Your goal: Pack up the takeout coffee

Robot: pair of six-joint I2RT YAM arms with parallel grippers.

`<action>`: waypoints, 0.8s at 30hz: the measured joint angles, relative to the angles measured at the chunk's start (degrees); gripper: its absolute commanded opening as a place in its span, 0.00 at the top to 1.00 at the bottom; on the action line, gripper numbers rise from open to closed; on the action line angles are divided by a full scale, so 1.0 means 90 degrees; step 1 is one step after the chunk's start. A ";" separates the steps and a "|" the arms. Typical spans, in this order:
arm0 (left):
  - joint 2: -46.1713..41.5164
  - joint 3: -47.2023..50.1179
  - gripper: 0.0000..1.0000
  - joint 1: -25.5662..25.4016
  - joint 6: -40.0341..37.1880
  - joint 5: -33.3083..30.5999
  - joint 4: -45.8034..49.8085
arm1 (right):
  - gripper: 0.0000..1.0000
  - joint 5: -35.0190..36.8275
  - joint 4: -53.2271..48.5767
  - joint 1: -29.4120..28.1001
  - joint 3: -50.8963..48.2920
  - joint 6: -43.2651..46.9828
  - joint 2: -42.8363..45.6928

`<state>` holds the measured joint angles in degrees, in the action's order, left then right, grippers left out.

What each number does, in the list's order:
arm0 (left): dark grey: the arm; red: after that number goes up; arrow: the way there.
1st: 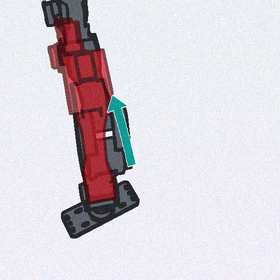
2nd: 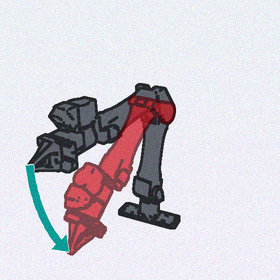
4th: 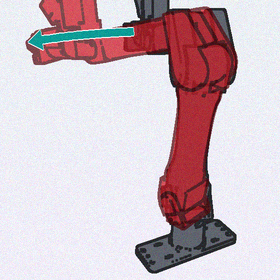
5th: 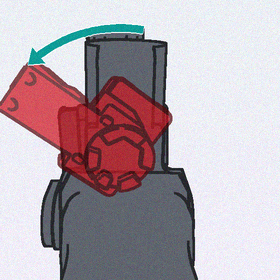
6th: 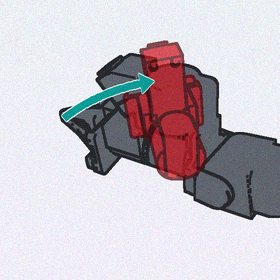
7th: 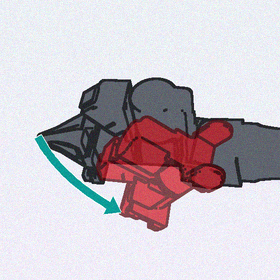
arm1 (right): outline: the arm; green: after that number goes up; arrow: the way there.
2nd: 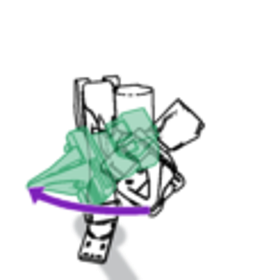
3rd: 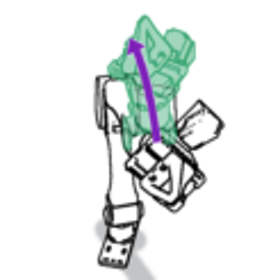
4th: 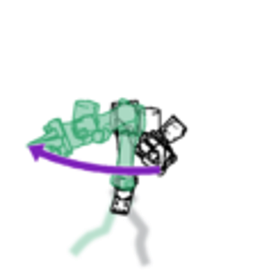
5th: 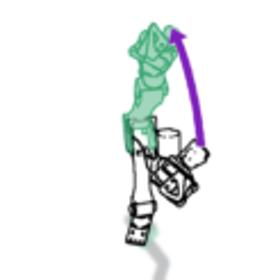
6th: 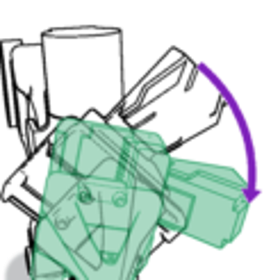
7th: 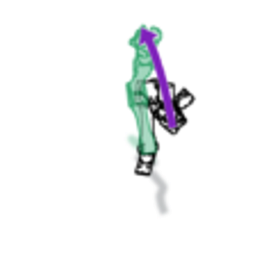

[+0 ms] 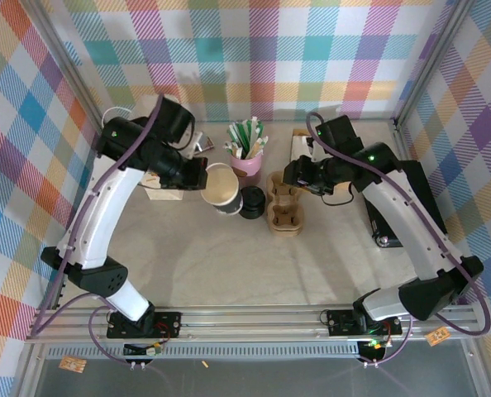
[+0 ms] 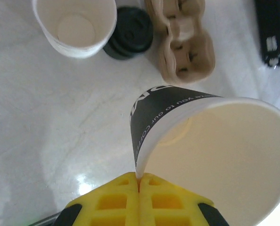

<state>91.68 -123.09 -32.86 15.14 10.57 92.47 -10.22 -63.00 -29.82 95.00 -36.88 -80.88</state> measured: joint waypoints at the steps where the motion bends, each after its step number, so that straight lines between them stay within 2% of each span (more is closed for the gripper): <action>1: -0.0046 0.0175 1.00 -0.0114 0.0029 -0.0044 0.0000 | 0.55 0.0070 -0.0024 -0.0036 0.0044 -0.0012 -0.0010; 4: -0.0466 0.1341 1.00 -0.0374 0.0561 -0.0068 -0.0240 | 0.55 0.0291 -0.0126 -0.0153 0.0124 -0.0104 -0.0010; 9: -0.1404 0.3371 1.00 -0.0828 0.1666 -0.0044 -0.1307 | 0.54 0.0542 -0.0253 -0.0306 0.0238 -0.0180 -0.0199; 14: -0.1693 0.4153 1.00 -0.1416 0.2004 -0.0318 -0.2178 | 0.54 0.0641 -0.0308 -0.0398 0.0262 0.0085 -0.0532; 19: -0.1683 0.4794 1.00 -0.1588 0.2093 -0.0695 -0.2820 | 0.54 0.0639 -0.0291 -0.0398 0.0272 0.0539 -0.0789; 24: -0.1372 0.4915 1.00 -0.1940 0.2251 -0.1032 -0.3266 | 0.54 0.0736 -0.0134 -0.0398 0.0223 0.0913 -0.0668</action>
<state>79.33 -78.85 -50.33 35.40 1.28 63.07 -3.60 -64.20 -33.41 97.01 -28.67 -86.89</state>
